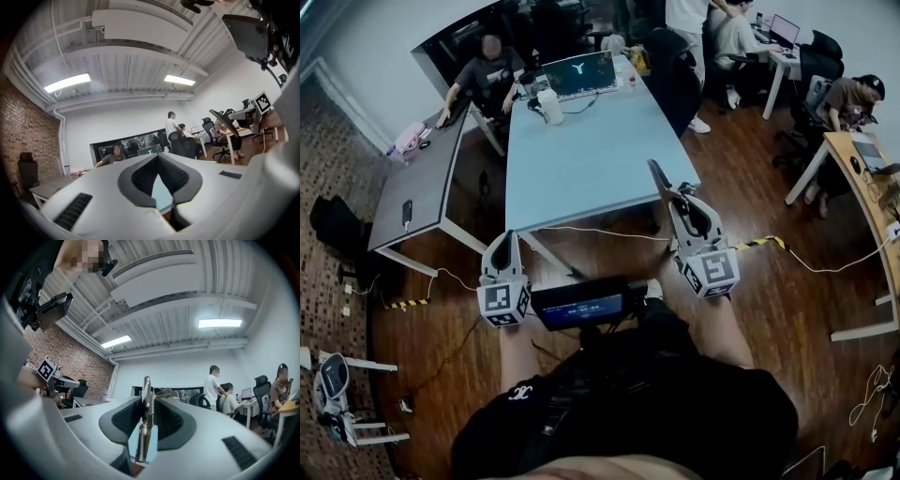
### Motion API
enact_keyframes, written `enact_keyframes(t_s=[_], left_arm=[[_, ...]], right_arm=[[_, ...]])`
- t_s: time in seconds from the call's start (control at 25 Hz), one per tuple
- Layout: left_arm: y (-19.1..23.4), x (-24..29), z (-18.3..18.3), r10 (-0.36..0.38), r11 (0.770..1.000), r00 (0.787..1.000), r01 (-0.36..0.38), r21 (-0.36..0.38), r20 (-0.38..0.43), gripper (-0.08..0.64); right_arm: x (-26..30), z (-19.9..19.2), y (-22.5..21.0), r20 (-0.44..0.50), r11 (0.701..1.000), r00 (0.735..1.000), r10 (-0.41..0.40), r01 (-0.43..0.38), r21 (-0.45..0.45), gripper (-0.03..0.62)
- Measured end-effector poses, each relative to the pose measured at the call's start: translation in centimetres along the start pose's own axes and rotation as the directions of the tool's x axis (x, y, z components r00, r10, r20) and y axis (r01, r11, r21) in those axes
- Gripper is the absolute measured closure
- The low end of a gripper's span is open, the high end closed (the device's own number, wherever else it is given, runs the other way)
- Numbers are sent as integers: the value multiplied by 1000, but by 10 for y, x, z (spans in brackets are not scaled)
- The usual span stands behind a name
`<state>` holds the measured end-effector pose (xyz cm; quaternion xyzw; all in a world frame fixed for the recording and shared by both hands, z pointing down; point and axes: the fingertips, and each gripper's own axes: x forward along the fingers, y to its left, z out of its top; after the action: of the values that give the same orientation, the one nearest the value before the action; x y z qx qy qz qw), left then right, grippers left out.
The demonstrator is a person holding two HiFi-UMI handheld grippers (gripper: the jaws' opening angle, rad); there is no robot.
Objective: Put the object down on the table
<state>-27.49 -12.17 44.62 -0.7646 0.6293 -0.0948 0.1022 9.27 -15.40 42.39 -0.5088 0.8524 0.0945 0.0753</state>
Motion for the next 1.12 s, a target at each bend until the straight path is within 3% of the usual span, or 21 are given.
enact_keyframes(t_s=[0.32, 0.56, 0.84, 1.12], left_arm=[[5, 132, 11, 42, 999, 999, -42, -17, 13, 555], [3, 215, 33, 64, 998, 997, -64, 0, 34, 555], [9, 258, 27, 93, 996, 996, -93, -12, 2, 555], [23, 294, 17, 90, 996, 996, -91, -17, -10, 555]], right_arm=[[109, -36, -75, -36, 996, 997, 66, -68, -55, 504], [183, -42, -118, -38, 987, 988, 150, -152, -57, 503], [231, -60, -142, -52, 981, 981, 185, -187, -44, 503], [258, -86, -145, -89, 975, 976, 197, -204, -90, 503]])
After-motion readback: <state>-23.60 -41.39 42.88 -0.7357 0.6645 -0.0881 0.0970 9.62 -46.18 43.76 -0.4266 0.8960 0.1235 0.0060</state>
